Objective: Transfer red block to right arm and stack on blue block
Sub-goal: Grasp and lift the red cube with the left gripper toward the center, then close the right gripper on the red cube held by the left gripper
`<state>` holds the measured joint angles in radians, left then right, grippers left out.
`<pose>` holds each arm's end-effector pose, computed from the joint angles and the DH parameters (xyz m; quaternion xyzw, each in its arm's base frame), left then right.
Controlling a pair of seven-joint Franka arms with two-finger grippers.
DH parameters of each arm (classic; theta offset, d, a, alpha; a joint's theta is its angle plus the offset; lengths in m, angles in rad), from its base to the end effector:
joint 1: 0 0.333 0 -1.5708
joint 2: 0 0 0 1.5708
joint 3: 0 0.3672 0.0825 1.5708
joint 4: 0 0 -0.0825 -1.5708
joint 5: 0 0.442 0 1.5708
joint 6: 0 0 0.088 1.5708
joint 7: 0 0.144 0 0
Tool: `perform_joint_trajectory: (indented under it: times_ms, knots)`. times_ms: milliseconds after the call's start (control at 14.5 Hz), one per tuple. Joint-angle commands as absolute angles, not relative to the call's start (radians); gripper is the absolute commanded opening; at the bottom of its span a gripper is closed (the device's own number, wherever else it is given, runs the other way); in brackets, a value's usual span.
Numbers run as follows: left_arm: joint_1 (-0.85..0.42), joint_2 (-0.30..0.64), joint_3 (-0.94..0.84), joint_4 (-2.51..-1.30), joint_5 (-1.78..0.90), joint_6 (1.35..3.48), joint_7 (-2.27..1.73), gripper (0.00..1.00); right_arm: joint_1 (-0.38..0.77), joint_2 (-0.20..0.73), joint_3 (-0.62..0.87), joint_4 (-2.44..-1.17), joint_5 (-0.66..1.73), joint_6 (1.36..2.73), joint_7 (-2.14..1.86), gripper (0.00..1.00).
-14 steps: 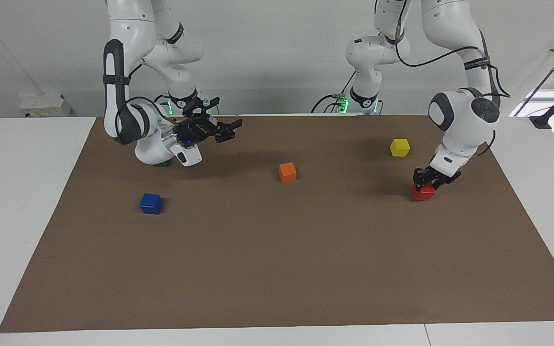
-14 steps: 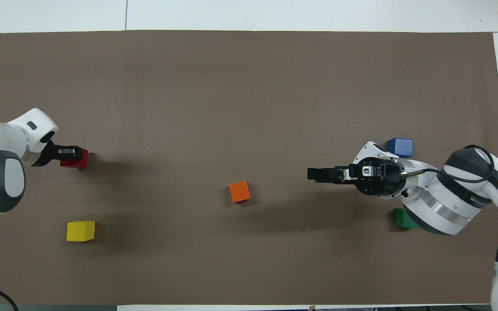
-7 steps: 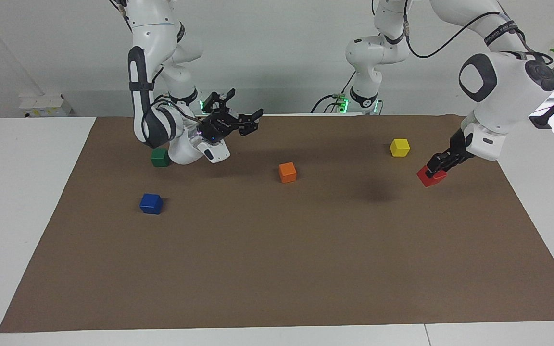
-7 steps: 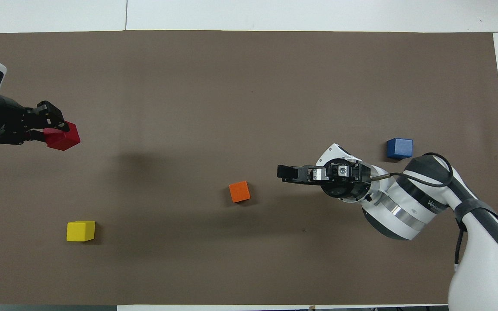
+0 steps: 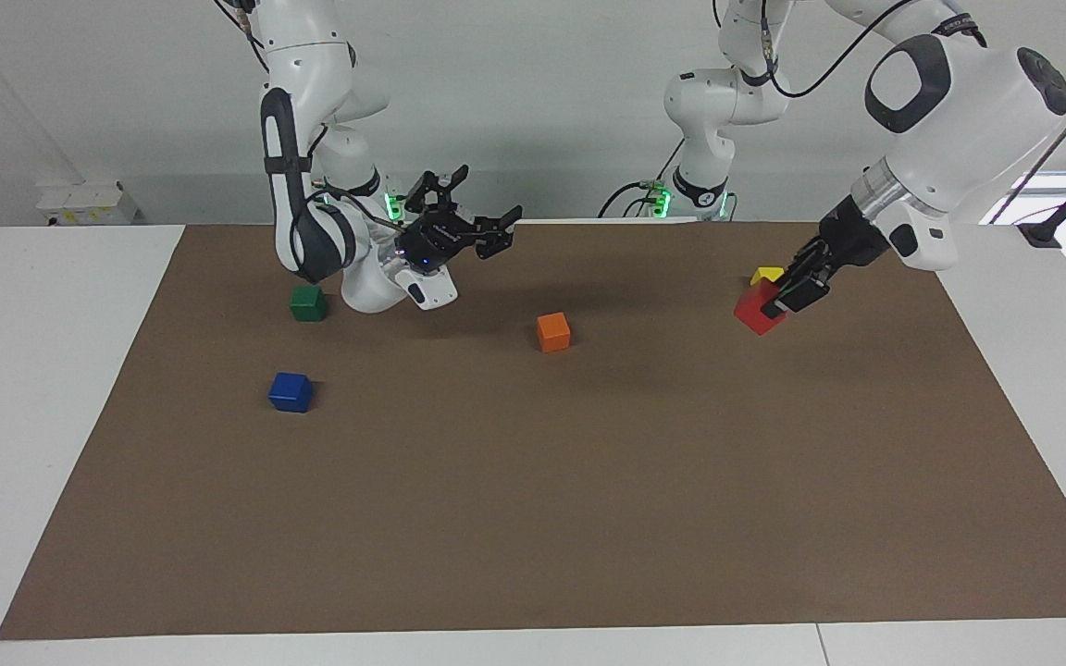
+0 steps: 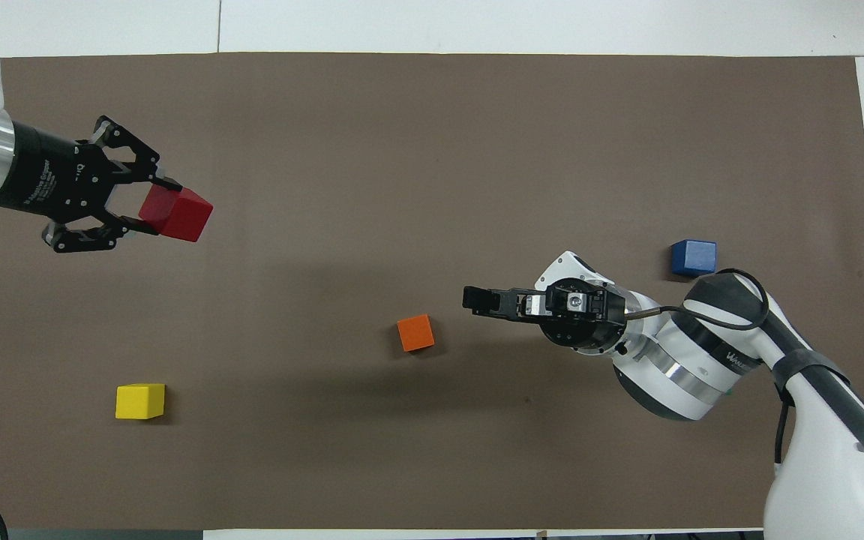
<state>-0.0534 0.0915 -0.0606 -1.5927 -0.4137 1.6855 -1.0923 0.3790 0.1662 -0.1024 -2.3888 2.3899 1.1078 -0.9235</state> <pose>0.6435 -0.1259 0.5907 0.8524 0.4803 -0.1167 0.1707 0.5121 0.2670 0.4136 -0.3697 0.0392 -0.0559 0.9266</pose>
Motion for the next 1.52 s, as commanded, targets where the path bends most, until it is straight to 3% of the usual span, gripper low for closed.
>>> perform_joint_trajectory:
  times_ms: [0,138,484,1451]
  knots:
    - [-0.058,0.081,-0.113,-1.578,-0.468,1.661,-1.354,0.12,0.387,0.175,-0.103,-2.368,2.363,1.160,-0.950,1.00]
    - [-0.057,0.072,-0.120,-1.577,-0.564,1.673,-1.501,0.17,0.385,0.183,-0.103,-2.356,2.329,1.192,-0.951,1.00]
    - [-0.058,0.060,-0.149,-1.565,-0.650,1.675,-1.721,0.17,0.417,0.192,-0.101,-2.335,2.332,1.278,-0.994,1.00]
    - [-0.074,0.015,-0.201,-1.597,-0.854,1.660,-1.681,0.18,0.489,0.275,-0.069,-2.138,2.500,1.445,-1.034,1.00]
